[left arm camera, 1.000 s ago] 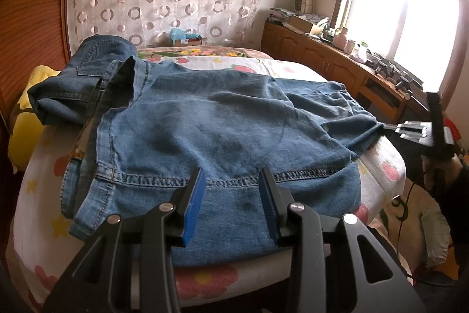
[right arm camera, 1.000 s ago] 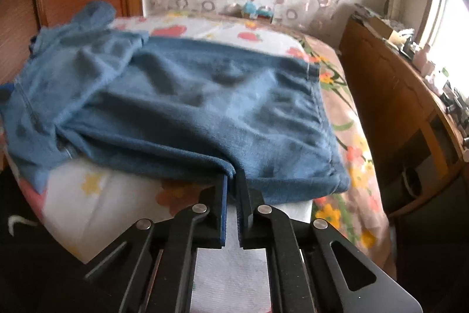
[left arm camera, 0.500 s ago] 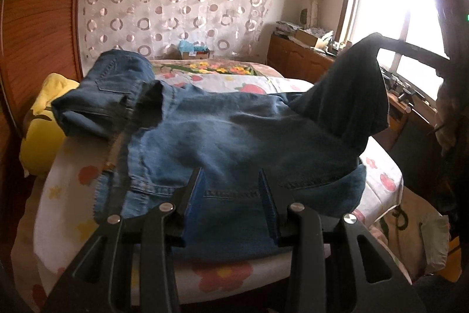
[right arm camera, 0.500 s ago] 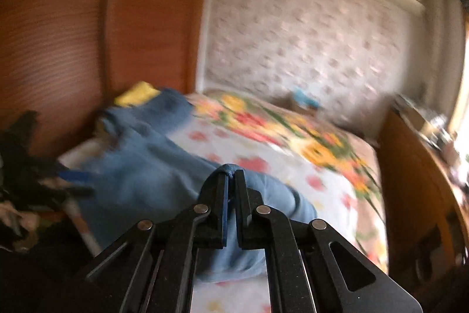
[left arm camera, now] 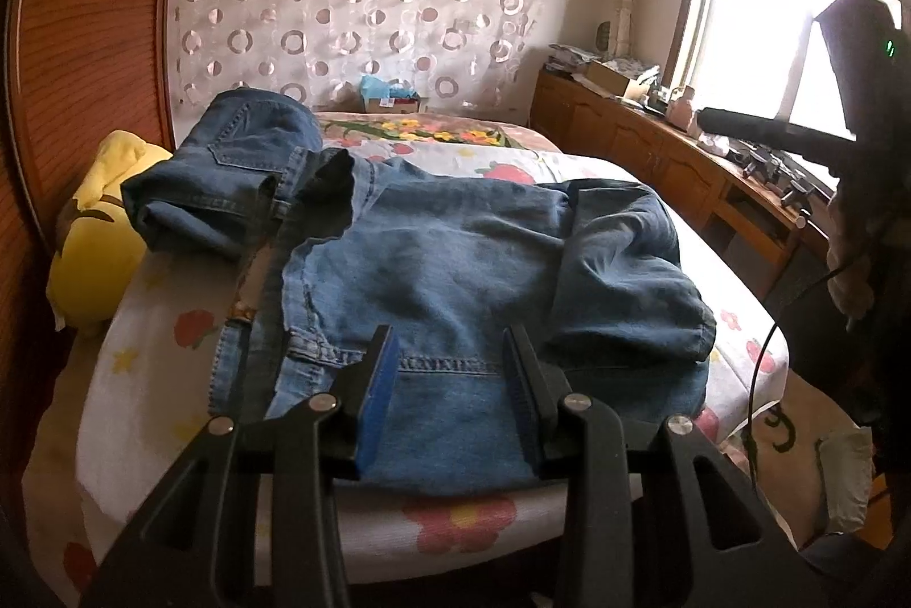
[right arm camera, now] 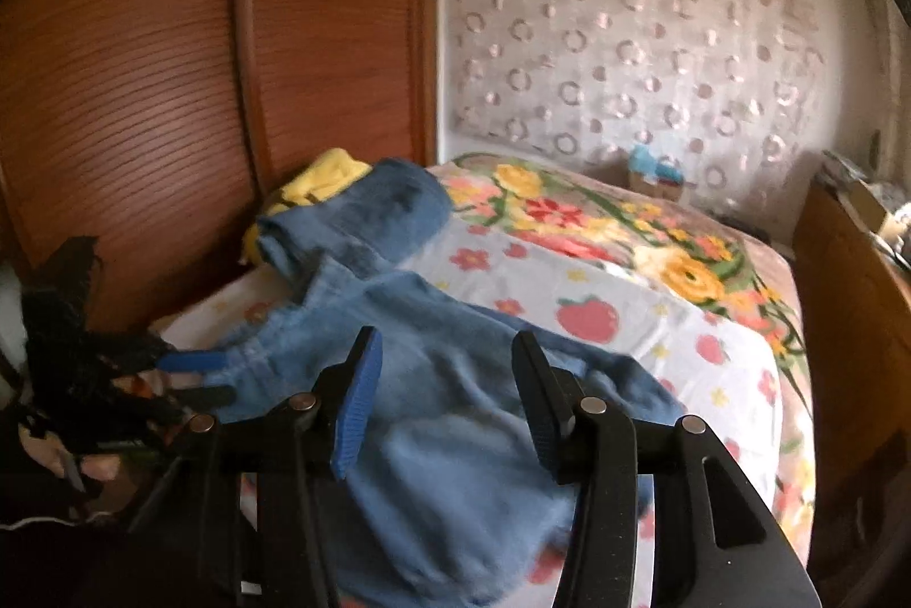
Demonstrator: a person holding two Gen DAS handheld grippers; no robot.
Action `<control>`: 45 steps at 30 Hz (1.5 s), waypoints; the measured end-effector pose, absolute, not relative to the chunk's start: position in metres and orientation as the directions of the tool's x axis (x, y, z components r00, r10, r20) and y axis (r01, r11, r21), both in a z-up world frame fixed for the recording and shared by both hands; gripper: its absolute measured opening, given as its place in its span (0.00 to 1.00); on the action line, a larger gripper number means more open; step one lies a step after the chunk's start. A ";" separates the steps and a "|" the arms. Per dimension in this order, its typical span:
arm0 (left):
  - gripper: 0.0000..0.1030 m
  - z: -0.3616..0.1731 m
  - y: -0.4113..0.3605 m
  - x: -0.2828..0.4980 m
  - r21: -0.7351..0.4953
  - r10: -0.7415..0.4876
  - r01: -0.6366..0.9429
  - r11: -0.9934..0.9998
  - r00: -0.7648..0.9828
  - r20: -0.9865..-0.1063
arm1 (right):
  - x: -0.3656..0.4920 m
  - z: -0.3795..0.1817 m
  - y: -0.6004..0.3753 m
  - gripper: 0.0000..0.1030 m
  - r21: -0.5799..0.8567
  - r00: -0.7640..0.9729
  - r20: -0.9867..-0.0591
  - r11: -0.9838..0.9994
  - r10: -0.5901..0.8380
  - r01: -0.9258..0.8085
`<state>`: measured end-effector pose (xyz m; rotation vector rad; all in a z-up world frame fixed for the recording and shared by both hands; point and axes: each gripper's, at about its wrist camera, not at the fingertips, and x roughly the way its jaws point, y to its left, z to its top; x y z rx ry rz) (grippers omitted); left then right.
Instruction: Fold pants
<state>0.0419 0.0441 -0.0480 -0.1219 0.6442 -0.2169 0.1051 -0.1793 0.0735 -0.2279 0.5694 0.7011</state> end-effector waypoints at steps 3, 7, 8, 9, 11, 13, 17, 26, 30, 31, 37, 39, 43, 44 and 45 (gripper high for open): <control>0.35 -0.050 0.040 0.043 -0.177 -0.245 0.173 0.969 0.773 -0.586 | 0.114 0.053 -0.203 0.48 -0.010 0.645 -0.595 0.797 0.480 -0.603; 0.35 -0.051 0.037 0.045 -0.176 -0.246 0.175 0.969 0.768 -0.591 | 0.128 0.014 -0.240 0.48 0.034 0.634 -0.658 0.857 0.407 -0.515; 0.35 -0.052 0.036 0.045 -0.176 -0.246 0.175 0.969 0.768 -0.592 | 0.129 0.007 -0.245 0.48 0.045 0.627 -0.666 0.862 0.403 -0.505; 0.35 -0.052 0.035 0.045 -0.177 -0.247 0.175 0.968 0.767 -0.592 | 0.131 -0.006 -0.253 0.48 0.059 0.616 -0.685 0.872 0.389 -0.485; 0.35 -0.052 0.033 0.046 -0.178 -0.249 0.177 0.968 0.765 -0.594 | 0.134 -0.021 -0.260 0.48 0.074 0.598 -0.711 0.884 0.371 -0.461; 0.35 -0.053 0.031 0.046 -0.175 -0.251 0.182 0.968 0.763 -0.596 | 0.138 -0.040 -0.264 0.48 0.075 0.577 -0.740 0.894 0.347 -0.442; 0.35 -0.055 0.026 0.046 -0.169 -0.252 0.188 0.968 0.758 -0.601 | 0.144 -0.058 -0.268 0.48 0.089 0.559 -0.762 0.908 0.326 -0.408; 0.35 -0.061 0.028 0.047 -0.180 -0.258 0.186 0.966 0.750 -0.609 | 0.152 -0.075 -0.273 0.11 0.095 0.541 -0.779 0.912 0.318 -0.399; 0.35 -0.061 0.030 0.045 -0.183 -0.257 0.183 0.966 0.754 -0.605 | 0.150 -0.062 -0.274 0.03 0.104 0.541 -0.766 0.897 0.348 -0.430; 0.35 -0.060 0.032 0.044 -0.186 -0.257 0.180 0.966 0.756 -0.601 | 0.149 -0.054 -0.273 0.03 0.104 0.550 -0.754 0.893 0.358 -0.438; 0.35 -0.056 0.038 0.041 -0.202 -0.262 0.175 0.964 0.768 -0.584 | 0.140 0.042 -0.245 0.02 0.046 0.635 -0.630 0.838 0.446 -0.544; 0.35 -0.055 0.040 0.040 -0.201 -0.259 0.172 0.964 0.771 -0.582 | 0.140 0.070 -0.225 0.02 0.036 0.633 -0.601 0.808 0.487 -0.588; 0.35 -0.052 0.048 0.036 -0.204 -0.251 0.161 0.966 0.781 -0.572 | 0.139 0.104 -0.171 0.02 -0.003 0.598 -0.578 0.732 0.555 -0.681; 0.35 -0.051 0.050 0.035 -0.204 -0.248 0.157 0.966 0.783 -0.570 | 0.139 0.109 -0.156 0.02 -0.006 0.583 -0.579 0.711 0.571 -0.703; 0.35 -0.051 0.053 0.035 -0.205 -0.244 0.152 0.967 0.786 -0.569 | 0.140 0.112 -0.136 0.02 -0.012 0.563 -0.580 0.685 0.589 -0.729</control>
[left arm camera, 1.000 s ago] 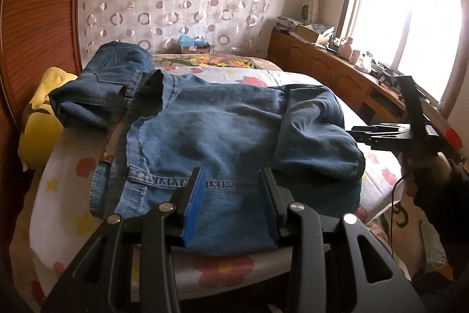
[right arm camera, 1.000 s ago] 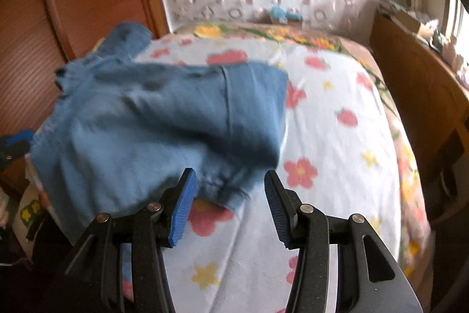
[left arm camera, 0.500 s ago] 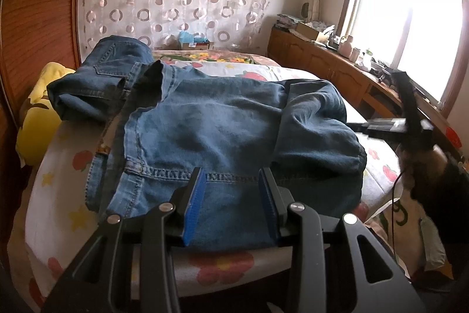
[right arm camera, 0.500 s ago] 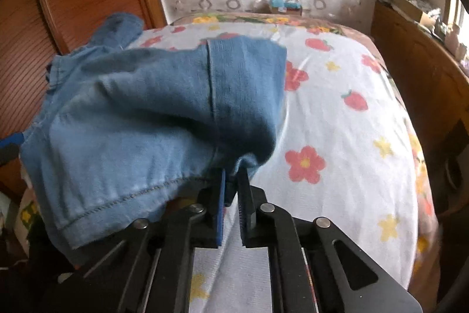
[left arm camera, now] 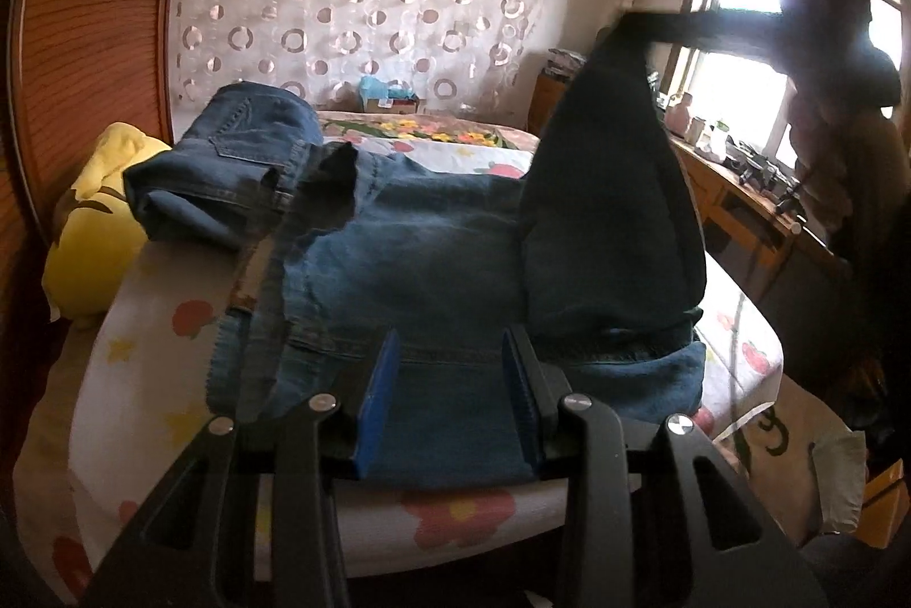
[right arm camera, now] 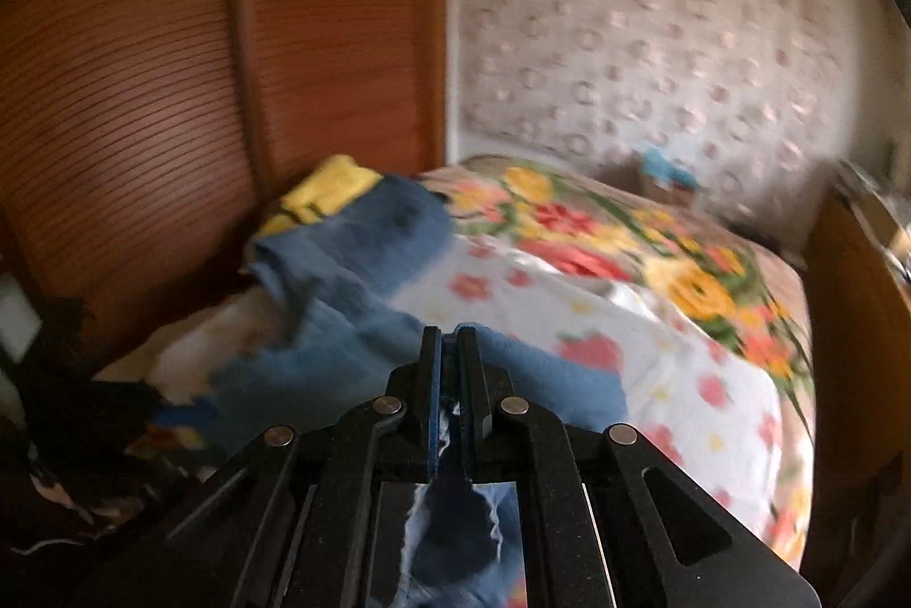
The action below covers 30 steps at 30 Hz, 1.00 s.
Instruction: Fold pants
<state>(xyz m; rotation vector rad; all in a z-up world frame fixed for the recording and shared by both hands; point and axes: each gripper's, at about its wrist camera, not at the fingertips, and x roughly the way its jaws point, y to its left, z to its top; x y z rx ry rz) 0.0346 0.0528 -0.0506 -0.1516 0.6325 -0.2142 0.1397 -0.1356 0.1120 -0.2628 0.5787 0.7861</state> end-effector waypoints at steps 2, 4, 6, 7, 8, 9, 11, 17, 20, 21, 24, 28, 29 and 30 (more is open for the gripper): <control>0.35 -0.051 0.057 0.034 -0.208 -0.240 0.145 0.967 0.788 -0.567 | 0.140 0.111 -0.110 0.02 -0.022 0.544 -0.582 0.657 0.604 -0.754; 0.35 -0.051 0.059 0.036 -0.202 -0.238 0.147 0.968 0.787 -0.570 | 0.146 0.106 -0.083 0.03 -0.034 0.538 -0.593 0.649 0.599 -0.760; 0.35 -0.051 0.060 0.038 -0.199 -0.236 0.146 0.969 0.788 -0.569 | 0.156 0.099 -0.068 0.04 -0.049 0.543 -0.609 0.657 0.577 -0.753; 0.35 -0.050 0.059 0.039 -0.203 -0.239 0.147 0.968 0.787 -0.569 | 0.166 0.094 -0.063 0.10 -0.041 0.538 -0.621 0.662 0.569 -0.748; 0.35 -0.049 0.059 0.040 -0.205 -0.243 0.151 0.967 0.786 -0.568 | 0.171 0.091 -0.062 0.25 -0.033 0.536 -0.627 0.668 0.565 -0.744; 0.35 -0.049 0.059 0.041 -0.206 -0.246 0.155 0.966 0.786 -0.567 | 0.178 0.088 -0.062 0.37 -0.023 0.537 -0.637 0.682 0.554 -0.731; 0.35 -0.048 0.056 0.043 -0.203 -0.253 0.165 0.965 0.783 -0.568 | 0.180 0.084 -0.074 0.55 -0.001 0.548 -0.626 0.702 0.555 -0.712; 0.35 -0.045 0.035 0.048 -0.198 -0.288 0.212 0.957 0.771 -0.567 | 0.167 0.079 -0.124 0.55 0.025 0.556 -0.620 0.722 0.554 -0.691; 0.35 -0.046 0.020 0.053 -0.196 -0.309 0.239 0.951 0.756 -0.578 | 0.157 0.072 -0.148 0.55 0.018 0.568 -0.628 0.741 0.531 -0.672; 0.35 -0.047 0.015 0.055 -0.194 -0.315 0.248 0.949 0.750 -0.582 | 0.153 0.068 -0.157 0.55 0.017 0.571 -0.632 0.746 0.524 -0.666; 0.35 -0.047 -0.002 0.060 -0.197 -0.338 0.275 0.941 0.732 -0.591 | 0.144 0.054 -0.183 0.55 0.017 0.577 -0.648 0.767 0.496 -0.641; 0.35 -0.047 -0.023 0.066 -0.194 -0.371 0.322 0.927 0.707 -0.601 | 0.129 0.032 -0.210 0.55 0.022 0.582 -0.666 0.792 0.467 -0.610; 0.35 -0.047 -0.028 0.066 -0.191 -0.377 0.332 0.924 0.701 -0.605 | 0.127 0.027 -0.214 0.55 0.029 0.578 -0.670 0.795 0.465 -0.606; 0.35 -0.047 -0.034 0.067 -0.189 -0.384 0.344 0.920 0.693 -0.610 | 0.124 0.020 -0.219 0.55 0.039 0.572 -0.677 0.799 0.463 -0.600</control>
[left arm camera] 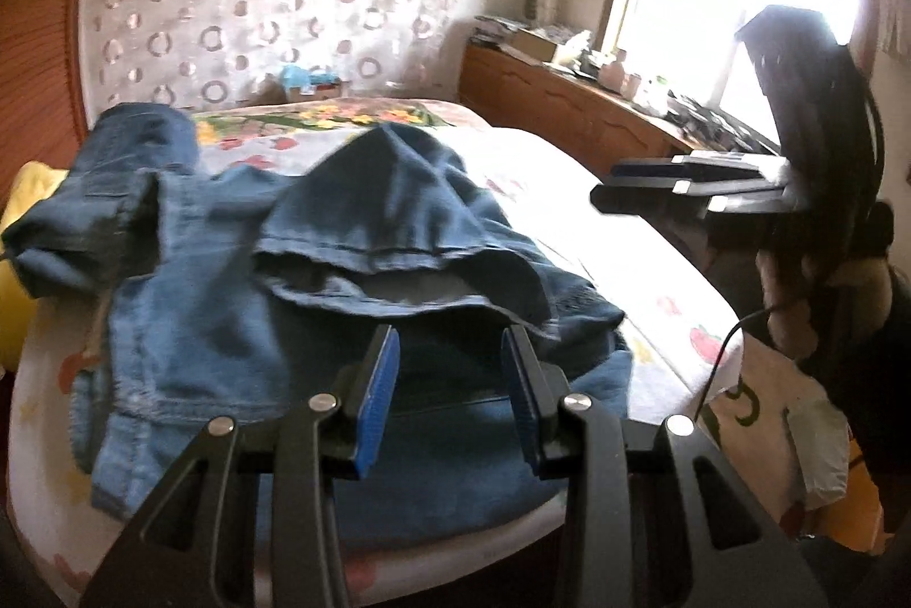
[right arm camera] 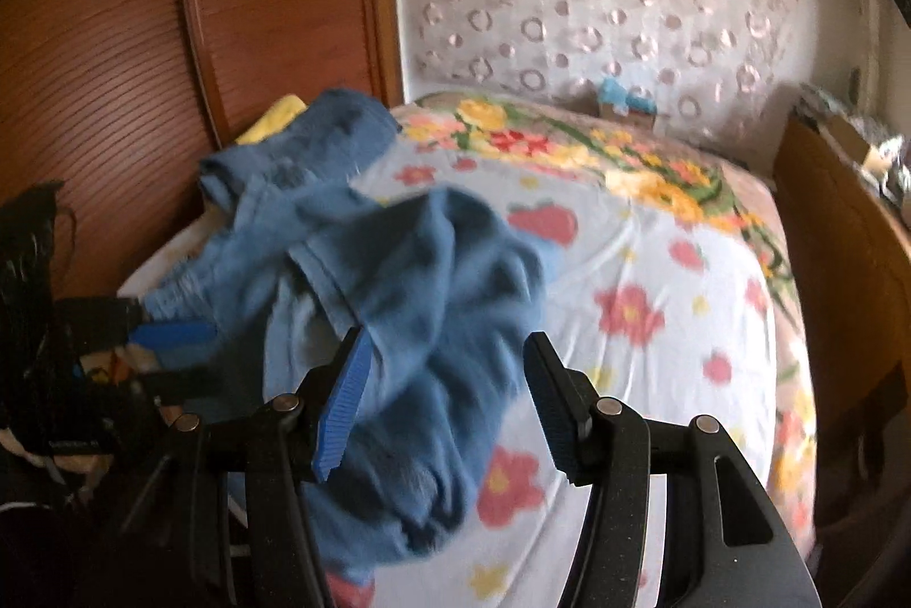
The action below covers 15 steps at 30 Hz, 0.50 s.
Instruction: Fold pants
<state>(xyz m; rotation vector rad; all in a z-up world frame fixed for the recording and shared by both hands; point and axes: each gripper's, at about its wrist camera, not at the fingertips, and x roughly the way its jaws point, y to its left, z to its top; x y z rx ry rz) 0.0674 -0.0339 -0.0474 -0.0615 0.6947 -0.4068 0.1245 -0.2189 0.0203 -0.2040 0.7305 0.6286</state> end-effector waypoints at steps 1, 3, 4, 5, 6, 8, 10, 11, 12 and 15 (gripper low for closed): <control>0.35 -0.048 -0.037 0.068 -0.189 -0.388 0.349 0.918 0.688 -0.613 | 0.122 0.012 -0.224 0.55 0.045 0.568 -0.684 0.803 0.458 -0.594; 0.35 -0.050 -0.043 0.070 -0.195 -0.397 0.358 0.913 0.674 -0.623 | 0.118 -0.002 -0.230 0.55 0.054 0.550 -0.703 0.805 0.450 -0.590; 0.35 -0.051 -0.046 0.071 -0.200 -0.405 0.365 0.909 0.666 -0.626 | 0.116 -0.007 -0.231 0.55 0.056 0.545 -0.710 0.806 0.447 -0.589; 0.35 -0.052 -0.049 0.072 -0.204 -0.410 0.369 0.907 0.659 -0.631 | 0.114 -0.011 -0.232 0.55 0.059 0.540 -0.714 0.807 0.445 -0.587; 0.35 -0.053 -0.051 0.073 -0.205 -0.411 0.370 0.906 0.655 -0.635 | 0.111 -0.016 -0.234 0.55 0.063 0.534 -0.718 0.806 0.447 -0.589; 0.35 -0.055 -0.056 0.076 -0.208 -0.413 0.372 0.905 0.643 -0.645 | 0.107 -0.022 -0.234 0.55 0.070 0.521 -0.725 0.800 0.450 -0.595; 0.35 -0.057 -0.060 0.080 -0.206 -0.409 0.370 0.906 0.635 -0.655 | 0.101 -0.025 -0.236 0.55 0.080 0.515 -0.723 0.797 0.460 -0.599; 0.35 -0.057 -0.062 0.081 -0.204 -0.408 0.372 0.906 0.633 -0.658 | 0.098 -0.027 -0.236 0.55 0.088 0.513 -0.720 0.795 0.467 -0.600; 0.35 -0.058 -0.065 0.082 -0.200 -0.406 0.374 0.906 0.631 -0.661 | 0.096 -0.029 -0.236 0.55 0.094 0.511 -0.717 0.793 0.473 -0.602; 0.35 -0.062 -0.073 0.090 -0.188 -0.398 0.377 0.907 0.621 -0.675 | 0.096 -0.034 -0.232 0.55 0.105 0.505 -0.717 0.790 0.481 -0.603</control>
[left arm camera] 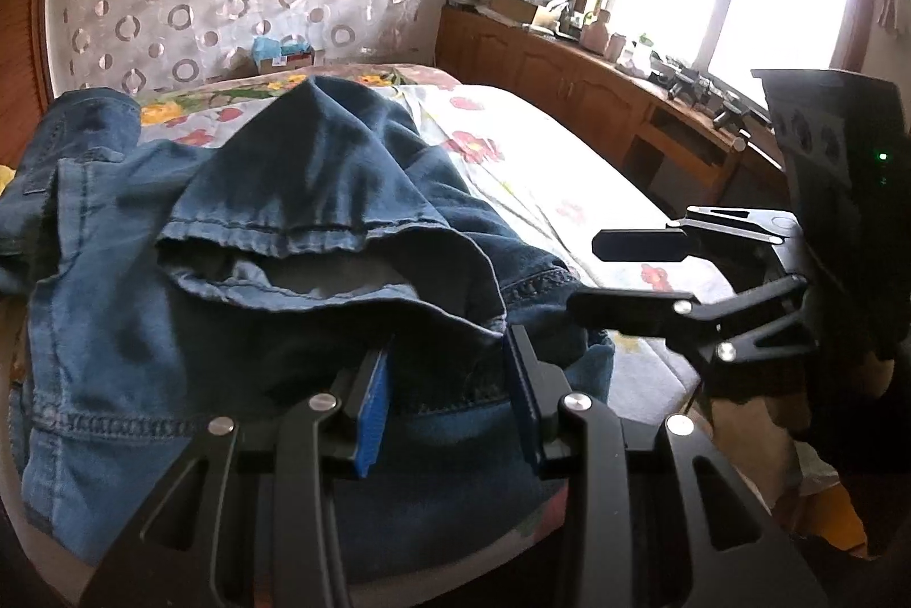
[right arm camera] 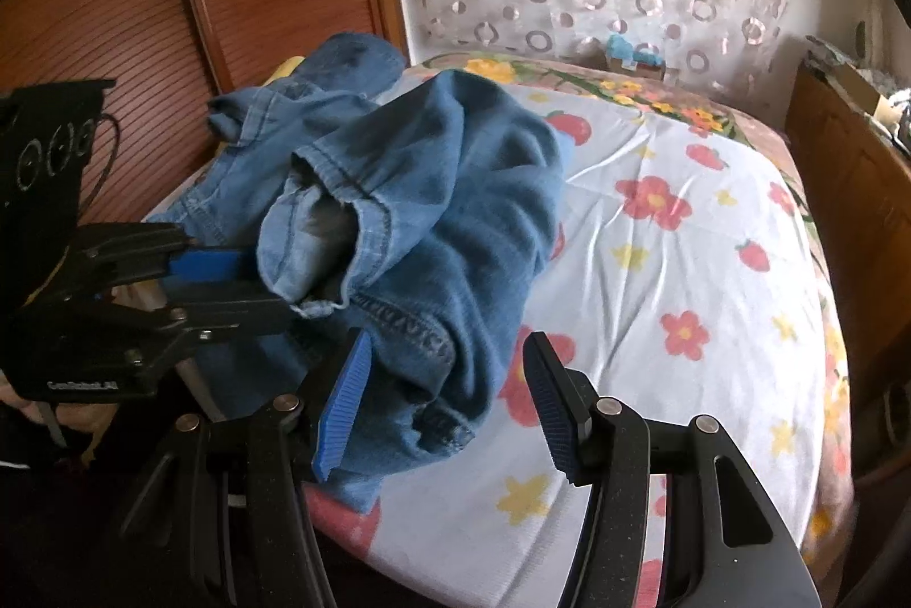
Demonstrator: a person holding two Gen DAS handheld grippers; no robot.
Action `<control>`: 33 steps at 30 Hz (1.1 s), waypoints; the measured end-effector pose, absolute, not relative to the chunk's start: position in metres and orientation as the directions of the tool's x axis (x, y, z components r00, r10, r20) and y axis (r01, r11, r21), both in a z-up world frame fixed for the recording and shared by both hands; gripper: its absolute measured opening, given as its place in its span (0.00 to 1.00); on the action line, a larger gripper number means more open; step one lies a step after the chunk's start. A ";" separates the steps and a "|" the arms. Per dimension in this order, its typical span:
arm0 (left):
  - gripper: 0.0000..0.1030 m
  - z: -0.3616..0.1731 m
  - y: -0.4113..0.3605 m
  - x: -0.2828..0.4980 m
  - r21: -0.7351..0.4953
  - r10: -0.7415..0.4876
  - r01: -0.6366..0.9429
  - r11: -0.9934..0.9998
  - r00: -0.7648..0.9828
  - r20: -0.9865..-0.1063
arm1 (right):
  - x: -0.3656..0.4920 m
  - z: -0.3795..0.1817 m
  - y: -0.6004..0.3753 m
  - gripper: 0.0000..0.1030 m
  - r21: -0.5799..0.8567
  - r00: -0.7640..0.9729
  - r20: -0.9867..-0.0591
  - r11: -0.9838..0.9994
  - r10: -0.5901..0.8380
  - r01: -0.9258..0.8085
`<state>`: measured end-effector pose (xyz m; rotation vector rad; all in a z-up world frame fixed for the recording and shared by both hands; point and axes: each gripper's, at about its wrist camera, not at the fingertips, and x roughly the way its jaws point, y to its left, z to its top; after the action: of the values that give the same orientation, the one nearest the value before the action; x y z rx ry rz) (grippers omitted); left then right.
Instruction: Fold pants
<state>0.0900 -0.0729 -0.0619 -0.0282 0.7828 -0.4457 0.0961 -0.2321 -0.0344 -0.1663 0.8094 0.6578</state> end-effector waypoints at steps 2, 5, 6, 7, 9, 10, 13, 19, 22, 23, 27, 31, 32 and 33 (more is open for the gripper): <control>0.35 -0.064 -0.074 0.093 -0.186 -0.399 0.380 0.906 0.620 -0.676 | 0.097 -0.038 -0.230 0.55 0.112 0.501 -0.718 0.791 0.483 -0.602; 0.21 -0.062 -0.076 0.093 -0.164 -0.403 0.398 0.902 0.646 -0.648 | 0.099 -0.042 -0.228 0.55 0.118 0.495 -0.720 0.788 0.487 -0.604; 0.18 -0.061 -0.075 0.092 -0.163 -0.411 0.407 0.899 0.649 -0.640 | 0.099 -0.043 -0.227 0.55 0.117 0.493 -0.721 0.787 0.487 -0.606; 0.07 -0.060 -0.074 0.092 -0.167 -0.417 0.411 0.896 0.653 -0.632 | 0.099 -0.044 -0.226 0.55 0.115 0.492 -0.721 0.786 0.487 -0.608; 0.03 -0.058 -0.069 0.092 -0.165 -0.415 0.408 0.898 0.660 -0.626 | 0.100 -0.046 -0.225 0.55 0.117 0.491 -0.721 0.784 0.489 -0.609; 0.02 -0.057 -0.065 0.092 -0.165 -0.412 0.403 0.900 0.666 -0.622 | 0.101 -0.046 -0.224 0.55 0.118 0.491 -0.721 0.785 0.489 -0.609; 0.02 -0.044 -0.045 0.088 -0.177 -0.402 0.374 0.910 0.700 -0.590 | 0.102 -0.047 -0.224 0.48 0.120 0.493 -0.717 0.785 0.492 -0.608; 0.01 -0.015 0.003 0.076 -0.188 -0.357 0.304 0.934 0.776 -0.519 | 0.103 -0.048 -0.221 0.15 0.121 0.484 -0.716 0.772 0.503 -0.624; 0.01 -0.007 0.022 0.065 -0.189 -0.331 0.272 0.944 0.806 -0.491 | 0.100 -0.042 -0.224 0.07 0.117 0.491 -0.702 0.763 0.516 -0.636; 0.01 -0.002 0.029 0.059 -0.192 -0.325 0.263 0.945 0.818 -0.475 | 0.099 -0.040 -0.225 0.06 0.115 0.493 -0.698 0.761 0.519 -0.638; 0.01 0.013 0.049 0.039 -0.202 -0.307 0.241 0.949 0.851 -0.427 | 0.090 -0.026 -0.236 0.05 0.108 0.506 -0.680 0.755 0.531 -0.646; 0.01 0.007 0.058 0.026 -0.219 -0.316 0.241 0.946 0.839 -0.442 | 0.079 -0.018 -0.247 0.04 0.122 0.494 -0.673 0.741 0.551 -0.660; 0.01 0.003 0.058 0.025 -0.220 -0.317 0.240 0.945 0.835 -0.450 | 0.076 -0.019 -0.249 0.04 0.125 0.487 -0.677 0.738 0.552 -0.663; 0.01 -0.003 0.058 0.023 -0.224 -0.315 0.234 0.946 0.828 -0.464 | 0.074 -0.021 -0.249 0.04 0.124 0.484 -0.682 0.739 0.548 -0.662</control>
<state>0.0234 0.0582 -0.0035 -0.1606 0.5187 -0.2927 0.0736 -0.2488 -0.0211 -0.1636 0.7674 0.7411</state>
